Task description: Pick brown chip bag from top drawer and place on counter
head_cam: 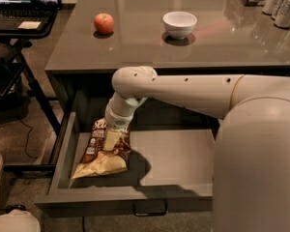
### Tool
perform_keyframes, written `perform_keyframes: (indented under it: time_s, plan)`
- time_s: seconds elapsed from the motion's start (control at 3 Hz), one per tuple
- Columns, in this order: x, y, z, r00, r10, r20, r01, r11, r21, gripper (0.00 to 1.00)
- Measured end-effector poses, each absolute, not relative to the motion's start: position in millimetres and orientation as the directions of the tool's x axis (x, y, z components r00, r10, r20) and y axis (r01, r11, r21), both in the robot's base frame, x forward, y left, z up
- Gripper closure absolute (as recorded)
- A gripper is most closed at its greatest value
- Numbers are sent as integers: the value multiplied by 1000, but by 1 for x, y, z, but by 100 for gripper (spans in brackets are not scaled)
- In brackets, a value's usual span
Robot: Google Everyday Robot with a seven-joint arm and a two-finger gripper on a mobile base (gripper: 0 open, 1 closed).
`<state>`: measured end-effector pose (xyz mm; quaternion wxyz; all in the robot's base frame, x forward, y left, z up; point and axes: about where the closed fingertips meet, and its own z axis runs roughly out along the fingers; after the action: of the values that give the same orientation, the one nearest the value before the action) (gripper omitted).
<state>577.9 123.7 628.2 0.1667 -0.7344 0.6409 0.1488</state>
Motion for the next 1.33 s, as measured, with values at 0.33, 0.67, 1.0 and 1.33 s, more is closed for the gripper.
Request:
perform_keyframes:
  time_s: [0.33, 0.67, 1.0, 1.33]
  plan:
    - [567, 79, 666, 115, -898, -425, -992, -85, -89, 100]
    - [550, 29, 719, 116, -907, -406, -990, -71, -125, 100]
    - [539, -8, 763, 119, -917, -381, -985, -62, -159, 100]
    - [534, -34, 809, 141, -924, -355, -974, -65, -216, 100]
